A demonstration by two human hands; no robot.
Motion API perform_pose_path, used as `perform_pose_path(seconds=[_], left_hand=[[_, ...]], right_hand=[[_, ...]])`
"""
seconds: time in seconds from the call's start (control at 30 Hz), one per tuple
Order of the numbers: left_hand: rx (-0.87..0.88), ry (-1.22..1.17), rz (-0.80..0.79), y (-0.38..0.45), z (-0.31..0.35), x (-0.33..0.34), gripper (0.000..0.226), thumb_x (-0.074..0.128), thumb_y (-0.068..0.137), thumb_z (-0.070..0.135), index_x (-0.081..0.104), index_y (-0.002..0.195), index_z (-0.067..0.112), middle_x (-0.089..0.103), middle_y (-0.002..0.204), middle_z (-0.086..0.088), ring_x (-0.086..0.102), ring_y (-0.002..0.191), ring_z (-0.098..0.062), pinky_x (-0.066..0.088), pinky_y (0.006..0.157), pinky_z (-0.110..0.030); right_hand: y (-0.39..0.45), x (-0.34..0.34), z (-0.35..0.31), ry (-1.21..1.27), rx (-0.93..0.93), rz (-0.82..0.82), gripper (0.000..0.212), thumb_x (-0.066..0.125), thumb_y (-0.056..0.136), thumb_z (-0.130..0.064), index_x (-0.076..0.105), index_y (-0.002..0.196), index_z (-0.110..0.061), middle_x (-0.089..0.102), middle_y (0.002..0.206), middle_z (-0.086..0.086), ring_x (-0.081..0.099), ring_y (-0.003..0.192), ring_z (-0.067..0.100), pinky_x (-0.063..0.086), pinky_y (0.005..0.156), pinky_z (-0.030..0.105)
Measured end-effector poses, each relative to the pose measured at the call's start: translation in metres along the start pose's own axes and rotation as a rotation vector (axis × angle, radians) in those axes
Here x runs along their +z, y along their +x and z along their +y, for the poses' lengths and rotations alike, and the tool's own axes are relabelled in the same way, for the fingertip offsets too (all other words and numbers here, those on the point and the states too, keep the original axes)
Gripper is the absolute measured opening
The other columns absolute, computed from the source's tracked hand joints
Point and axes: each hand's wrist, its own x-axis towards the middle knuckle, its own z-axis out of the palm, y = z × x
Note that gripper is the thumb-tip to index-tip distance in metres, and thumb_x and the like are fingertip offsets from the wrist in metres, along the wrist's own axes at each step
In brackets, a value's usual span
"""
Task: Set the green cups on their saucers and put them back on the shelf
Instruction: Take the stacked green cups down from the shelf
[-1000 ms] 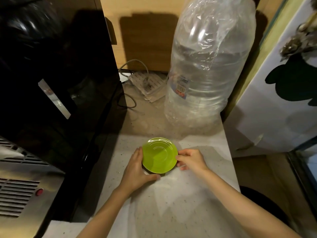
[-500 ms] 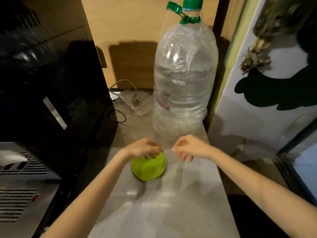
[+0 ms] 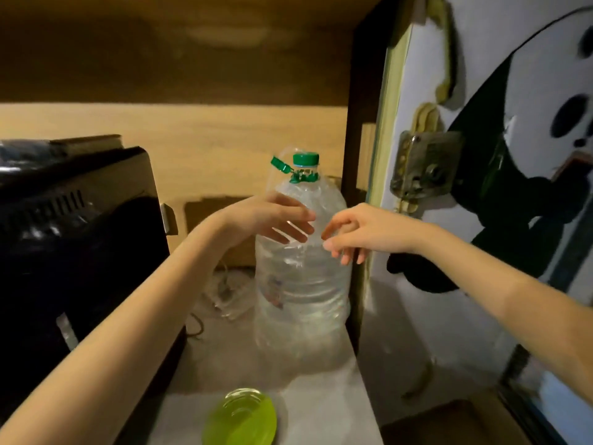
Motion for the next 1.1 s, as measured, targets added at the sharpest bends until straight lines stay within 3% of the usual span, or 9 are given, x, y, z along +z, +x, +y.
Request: perform_pose_path(seconds=[0.2, 0.4, 0.67, 0.8, 0.97, 1.03, 1.1], left_hand=[[0.160, 0.022, 0.081, 0.000, 0.066, -0.045, 0.035, 0.057, 0.080, 0.035, 0.064, 0.108, 0.015, 0.072, 0.099, 0.000, 0.070, 0.089, -0.012, 0.055, 0.072, -0.020], [0.348, 0.040, 0.284, -0.003, 0.122, -0.082, 0.024, 0.056, 0.085, 0.029, 0.057, 0.109, 0.026, 0.066, 0.108, 0.001, 0.069, 0.091, -0.009, 0.056, 0.073, -0.018], [0.568, -0.030, 0.499, 0.016, 0.182, -0.116, 0.034, 0.055, 0.086, 0.021, 0.055, 0.118, 0.012, 0.066, 0.106, -0.010, 0.064, 0.099, -0.020, 0.054, 0.080, -0.026], [0.602, -0.059, 0.492, 0.040, 0.207, -0.134, 0.036, 0.057, 0.084, 0.020, 0.054, 0.119, 0.009, 0.065, 0.104, -0.011, 0.065, 0.083, -0.018, 0.056, 0.071, -0.022], [0.588, -0.226, 0.532, 0.076, 0.223, -0.151, 0.019, 0.053, 0.087, 0.023, 0.054, 0.103, 0.012, 0.055, 0.114, -0.013, 0.061, 0.096, -0.025, 0.051, 0.082, -0.031], [0.603, -0.330, 0.593, 0.092, 0.227, -0.158, 0.018, 0.054, 0.087, 0.025, 0.054, 0.099, 0.012, 0.051, 0.115, -0.013, 0.056, 0.105, -0.028, 0.048, 0.088, -0.034], [0.602, -0.302, 0.662, 0.108, 0.229, -0.167, 0.041, 0.058, 0.084, 0.033, 0.050, 0.115, 0.008, 0.050, 0.123, -0.012, 0.050, 0.115, -0.028, 0.041, 0.098, -0.037]], right_hand=[[-0.002, -0.069, -0.054, -0.071, -0.141, 0.182, 0.031, 0.061, 0.083, -0.031, 0.061, 0.109, -0.015, 0.071, 0.087, 0.002, 0.069, 0.077, 0.016, 0.055, 0.067, 0.029], [-0.002, -0.122, -0.099, -0.139, -0.294, 0.352, 0.033, 0.064, 0.081, -0.031, 0.060, 0.109, -0.016, 0.072, 0.089, 0.004, 0.070, 0.077, 0.016, 0.056, 0.068, 0.027], [0.010, -0.185, -0.140, -0.166, -0.526, 0.604, 0.030, 0.062, 0.082, -0.031, 0.057, 0.110, -0.021, 0.070, 0.084, -0.002, 0.070, 0.080, 0.014, 0.057, 0.069, 0.025], [0.023, -0.217, -0.149, -0.107, -0.609, 0.759, 0.028, 0.059, 0.085, -0.029, 0.059, 0.110, -0.017, 0.070, 0.087, 0.002, 0.069, 0.076, 0.014, 0.056, 0.066, 0.024], [0.053, -0.244, -0.150, 0.012, -0.660, 0.907, 0.018, 0.048, 0.092, -0.027, 0.058, 0.104, -0.017, 0.066, 0.087, -0.003, 0.063, 0.083, 0.010, 0.052, 0.062, 0.015], [0.069, -0.253, -0.148, 0.052, -0.640, 0.938, 0.018, 0.044, 0.093, -0.029, 0.057, 0.103, -0.020, 0.064, 0.091, -0.006, 0.062, 0.092, 0.011, 0.051, 0.073, 0.019], [0.086, -0.262, -0.146, 0.130, -0.616, 0.932, 0.019, 0.040, 0.095, -0.032, 0.056, 0.101, -0.024, 0.061, 0.097, -0.006, 0.059, 0.102, 0.014, 0.048, 0.088, 0.026]])
